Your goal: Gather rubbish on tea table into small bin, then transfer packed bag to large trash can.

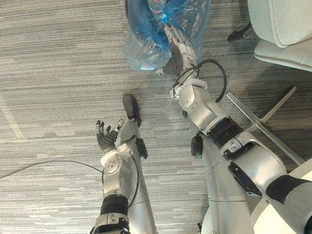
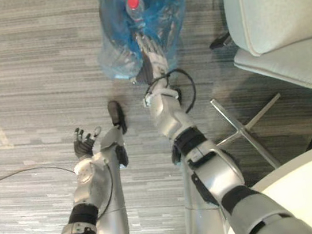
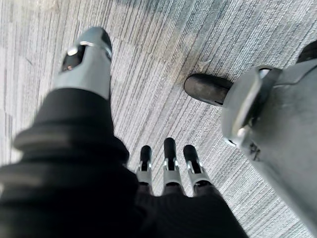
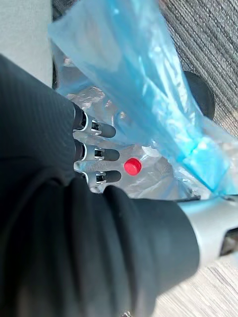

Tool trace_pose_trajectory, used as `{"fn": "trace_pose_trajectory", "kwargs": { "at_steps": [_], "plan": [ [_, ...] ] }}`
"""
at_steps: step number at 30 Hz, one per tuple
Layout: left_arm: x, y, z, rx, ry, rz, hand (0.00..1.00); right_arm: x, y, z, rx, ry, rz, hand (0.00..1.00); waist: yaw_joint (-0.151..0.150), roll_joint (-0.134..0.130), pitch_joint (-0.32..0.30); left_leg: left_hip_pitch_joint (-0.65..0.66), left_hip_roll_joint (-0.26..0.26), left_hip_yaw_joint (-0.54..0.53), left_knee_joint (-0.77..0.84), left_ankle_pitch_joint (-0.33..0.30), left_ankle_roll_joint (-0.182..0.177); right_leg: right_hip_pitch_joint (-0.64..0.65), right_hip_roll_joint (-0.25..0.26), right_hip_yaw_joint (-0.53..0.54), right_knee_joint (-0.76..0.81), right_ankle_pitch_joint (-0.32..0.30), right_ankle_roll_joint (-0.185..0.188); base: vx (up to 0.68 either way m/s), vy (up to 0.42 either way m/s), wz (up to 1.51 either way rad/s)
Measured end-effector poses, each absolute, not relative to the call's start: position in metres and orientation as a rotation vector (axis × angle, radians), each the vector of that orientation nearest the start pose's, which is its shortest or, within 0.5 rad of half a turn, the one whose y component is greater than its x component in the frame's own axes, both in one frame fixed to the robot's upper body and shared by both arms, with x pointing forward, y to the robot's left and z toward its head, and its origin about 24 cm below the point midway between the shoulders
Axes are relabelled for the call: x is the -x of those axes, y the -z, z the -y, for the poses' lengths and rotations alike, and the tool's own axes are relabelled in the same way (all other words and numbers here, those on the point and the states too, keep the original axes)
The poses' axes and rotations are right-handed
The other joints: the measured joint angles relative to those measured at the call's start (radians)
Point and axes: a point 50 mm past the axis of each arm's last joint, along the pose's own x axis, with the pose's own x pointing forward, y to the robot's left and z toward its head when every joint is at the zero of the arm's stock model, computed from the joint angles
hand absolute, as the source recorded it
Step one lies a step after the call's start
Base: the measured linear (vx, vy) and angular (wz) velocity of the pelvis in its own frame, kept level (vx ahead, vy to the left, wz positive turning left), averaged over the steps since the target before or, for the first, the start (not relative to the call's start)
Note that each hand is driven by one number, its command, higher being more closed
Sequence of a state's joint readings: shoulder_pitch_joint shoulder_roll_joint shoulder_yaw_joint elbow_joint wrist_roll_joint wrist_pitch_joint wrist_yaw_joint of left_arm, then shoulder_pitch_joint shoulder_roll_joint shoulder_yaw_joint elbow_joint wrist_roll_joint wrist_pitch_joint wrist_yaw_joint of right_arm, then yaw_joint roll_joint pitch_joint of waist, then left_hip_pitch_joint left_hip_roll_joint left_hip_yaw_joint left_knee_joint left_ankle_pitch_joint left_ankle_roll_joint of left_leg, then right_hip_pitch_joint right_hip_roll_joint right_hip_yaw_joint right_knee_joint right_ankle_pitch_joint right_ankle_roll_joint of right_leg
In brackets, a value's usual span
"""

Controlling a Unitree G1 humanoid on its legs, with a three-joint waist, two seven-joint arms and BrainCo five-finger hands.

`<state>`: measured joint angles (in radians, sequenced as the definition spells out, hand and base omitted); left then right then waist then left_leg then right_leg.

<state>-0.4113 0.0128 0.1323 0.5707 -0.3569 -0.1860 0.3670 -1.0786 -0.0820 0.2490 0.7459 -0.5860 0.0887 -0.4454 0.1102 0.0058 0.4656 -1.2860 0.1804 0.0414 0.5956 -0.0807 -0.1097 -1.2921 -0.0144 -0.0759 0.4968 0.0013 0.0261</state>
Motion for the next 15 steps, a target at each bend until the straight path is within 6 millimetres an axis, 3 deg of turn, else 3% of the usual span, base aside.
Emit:
{"fn": "trace_pose_trajectory", "kwargs": {
  "at_steps": [10, 11, 15],
  "plan": [
    [-0.321, -0.040, -0.175, 0.394, -0.449, -0.003, 0.00, -0.407, -0.216, 0.066, 0.845, 0.172, 0.423, 0.00, 0.012, 0.004, 0.014, -0.029, -0.025, -0.016, 0.012, 0.000, 0.000, -0.039, -0.027, -0.013, 0.060, -0.035, -0.001, -0.02, -0.029, 0.11],
    [-0.321, -0.040, -0.175, 0.394, -0.449, -0.003, 0.00, -0.407, -0.213, 0.067, 0.851, 0.166, 0.411, 1.00, 0.014, 0.004, 0.014, -0.031, -0.026, -0.019, 0.013, 0.000, 0.000, -0.039, -0.028, -0.016, 0.061, -0.035, -0.001, -0.02, -0.023, 0.07],
    [-0.321, -0.040, -0.174, 0.395, -0.445, -0.003, 0.00, -0.409, -0.211, 0.068, 0.862, 0.160, 0.397, 1.00, 0.017, 0.004, 0.014, -0.032, -0.035, -0.024, 0.016, 0.000, 0.001, -0.040, -0.038, -0.020, 0.074, -0.042, -0.001, -0.02, -0.020, 0.08]
  ]
}}
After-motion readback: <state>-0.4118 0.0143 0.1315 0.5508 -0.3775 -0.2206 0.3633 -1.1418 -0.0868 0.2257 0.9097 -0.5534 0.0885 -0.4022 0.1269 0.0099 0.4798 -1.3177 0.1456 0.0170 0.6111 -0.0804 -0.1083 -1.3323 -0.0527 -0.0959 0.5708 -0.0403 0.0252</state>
